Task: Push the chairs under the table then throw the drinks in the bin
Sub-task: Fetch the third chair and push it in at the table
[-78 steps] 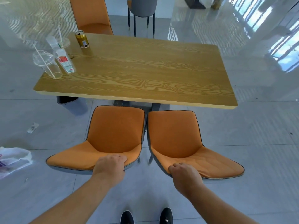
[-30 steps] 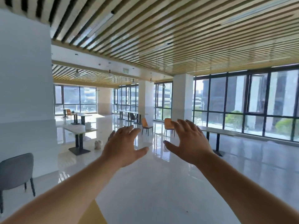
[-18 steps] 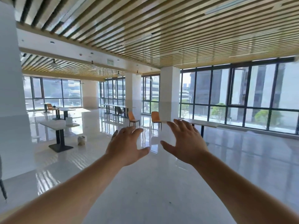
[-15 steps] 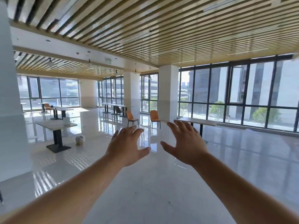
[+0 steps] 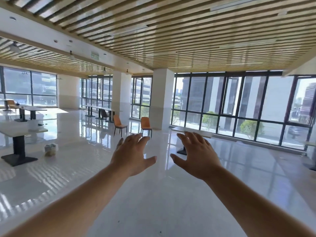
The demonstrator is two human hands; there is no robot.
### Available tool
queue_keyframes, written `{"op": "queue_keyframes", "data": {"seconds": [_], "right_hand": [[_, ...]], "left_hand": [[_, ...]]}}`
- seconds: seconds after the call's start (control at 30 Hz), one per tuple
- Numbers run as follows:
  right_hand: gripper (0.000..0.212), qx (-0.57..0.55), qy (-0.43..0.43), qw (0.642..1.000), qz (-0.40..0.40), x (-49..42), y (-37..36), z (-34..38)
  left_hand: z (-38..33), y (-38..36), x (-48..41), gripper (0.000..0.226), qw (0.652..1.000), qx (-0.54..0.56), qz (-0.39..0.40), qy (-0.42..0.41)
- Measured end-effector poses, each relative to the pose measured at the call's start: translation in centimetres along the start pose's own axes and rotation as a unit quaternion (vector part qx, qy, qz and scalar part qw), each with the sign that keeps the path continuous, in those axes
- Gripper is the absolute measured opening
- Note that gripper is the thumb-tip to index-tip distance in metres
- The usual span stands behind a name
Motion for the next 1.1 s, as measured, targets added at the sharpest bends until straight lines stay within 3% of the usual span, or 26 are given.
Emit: {"op": "queue_keyframes", "data": {"seconds": [0.37, 0.63, 0.83, 1.1], "right_hand": [[0.089, -0.007, -0.039, 0.999, 0.012, -15.8, -13.9, -3.9], [0.086, -0.061, 0.04, 0.997, 0.02, -30.9, -28.6, -1.1], [0.087, -0.12, 0.116, 0.986, 0.029, -43.9, -36.7, 6.1], [0.088, -0.179, 0.224, 0.956, 0.056, -52.3, -46.8, 23.7]], "left_hand": [[8.4, -12.8, -15.3, 0.09, 0.999, -0.001, 0.004, -0.04], [21.6, -21.5, -22.3, 0.088, 0.996, -0.068, 0.031, 0.048], [33.2, -24.1, -25.5, 0.088, 0.982, -0.105, 0.043, 0.153], [49.0, -25.1, -22.0, 0.081, 0.954, -0.153, 0.064, 0.251]]}}
Point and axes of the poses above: each hand's wrist, its own x-axis away from the middle knuckle, its own y-axis out of the back of the hand, z = x × y, the point moved 5 cm from there along -x, towards the middle knuckle, and after that the axes turned 13 degrees about -y, right-handed, at the moved point
